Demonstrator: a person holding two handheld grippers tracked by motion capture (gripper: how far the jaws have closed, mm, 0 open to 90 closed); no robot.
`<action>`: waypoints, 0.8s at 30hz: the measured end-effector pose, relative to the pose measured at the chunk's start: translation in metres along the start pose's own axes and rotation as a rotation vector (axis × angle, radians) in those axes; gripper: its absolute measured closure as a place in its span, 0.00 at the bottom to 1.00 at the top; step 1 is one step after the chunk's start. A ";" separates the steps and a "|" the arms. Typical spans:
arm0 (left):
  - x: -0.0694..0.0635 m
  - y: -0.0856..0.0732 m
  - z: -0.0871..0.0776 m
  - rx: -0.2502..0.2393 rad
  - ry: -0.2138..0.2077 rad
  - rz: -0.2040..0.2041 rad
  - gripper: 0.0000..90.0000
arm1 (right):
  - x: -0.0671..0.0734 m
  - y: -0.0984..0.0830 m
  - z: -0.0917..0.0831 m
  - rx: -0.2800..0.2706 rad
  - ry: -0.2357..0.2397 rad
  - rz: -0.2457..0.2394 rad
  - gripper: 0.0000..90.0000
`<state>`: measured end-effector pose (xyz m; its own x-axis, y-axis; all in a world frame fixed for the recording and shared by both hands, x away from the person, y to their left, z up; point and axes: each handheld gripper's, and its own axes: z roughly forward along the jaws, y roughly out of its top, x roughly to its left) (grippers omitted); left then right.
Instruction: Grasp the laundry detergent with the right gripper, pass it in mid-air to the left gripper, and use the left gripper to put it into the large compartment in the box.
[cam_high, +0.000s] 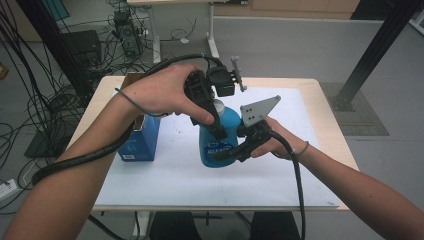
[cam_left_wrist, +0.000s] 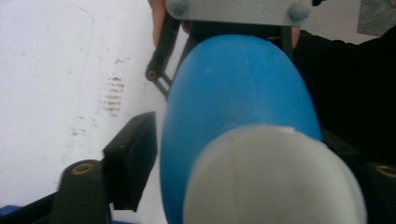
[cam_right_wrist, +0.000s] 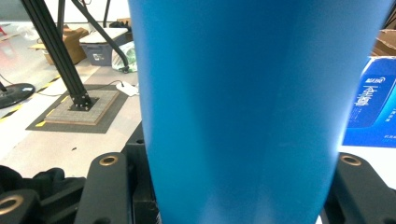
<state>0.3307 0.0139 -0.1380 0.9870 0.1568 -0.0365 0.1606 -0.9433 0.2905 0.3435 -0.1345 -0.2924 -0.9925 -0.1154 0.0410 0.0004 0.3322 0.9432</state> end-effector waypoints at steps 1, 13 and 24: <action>0.000 0.000 0.000 0.000 0.000 0.000 0.40 | 0.000 0.000 0.000 0.000 0.000 0.000 0.46; -0.001 0.002 0.002 0.035 0.000 -0.015 0.42 | -0.001 -0.002 0.001 0.008 -0.002 0.003 0.46; 0.000 0.001 0.002 0.026 0.000 -0.018 0.41 | -0.002 -0.002 0.003 0.006 0.001 0.004 0.46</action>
<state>0.3306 0.0126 -0.1398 0.9840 0.1734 -0.0410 0.1781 -0.9478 0.2645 0.3451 -0.1325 -0.2951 -0.9924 -0.1147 0.0447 0.0033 0.3380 0.9411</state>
